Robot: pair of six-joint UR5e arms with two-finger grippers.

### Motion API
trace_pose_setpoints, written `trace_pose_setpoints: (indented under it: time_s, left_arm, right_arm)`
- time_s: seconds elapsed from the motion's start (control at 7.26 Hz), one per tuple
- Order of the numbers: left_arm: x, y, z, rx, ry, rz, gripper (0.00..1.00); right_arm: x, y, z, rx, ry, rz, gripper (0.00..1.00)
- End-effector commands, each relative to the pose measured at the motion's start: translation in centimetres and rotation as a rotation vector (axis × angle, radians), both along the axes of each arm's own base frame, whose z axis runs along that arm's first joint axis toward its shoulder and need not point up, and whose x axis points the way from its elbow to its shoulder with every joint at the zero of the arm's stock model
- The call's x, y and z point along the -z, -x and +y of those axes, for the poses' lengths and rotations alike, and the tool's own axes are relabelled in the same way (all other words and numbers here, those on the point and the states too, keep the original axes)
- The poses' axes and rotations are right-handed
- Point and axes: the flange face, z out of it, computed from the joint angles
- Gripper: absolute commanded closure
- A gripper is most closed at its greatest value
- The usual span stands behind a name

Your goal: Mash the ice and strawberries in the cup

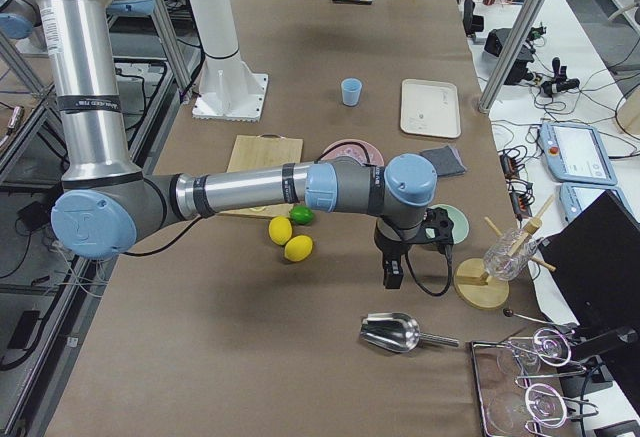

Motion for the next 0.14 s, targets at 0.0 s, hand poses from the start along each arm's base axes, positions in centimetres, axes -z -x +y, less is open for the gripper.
trace_pose_setpoints:
  time_s: [0.0]
  left_arm:
    - [0.23,0.02,-0.08,0.000,-0.006,-0.001,0.01]
  right_arm:
    - [-0.28,0.01,-0.07,0.000,0.004,-0.002,0.00]
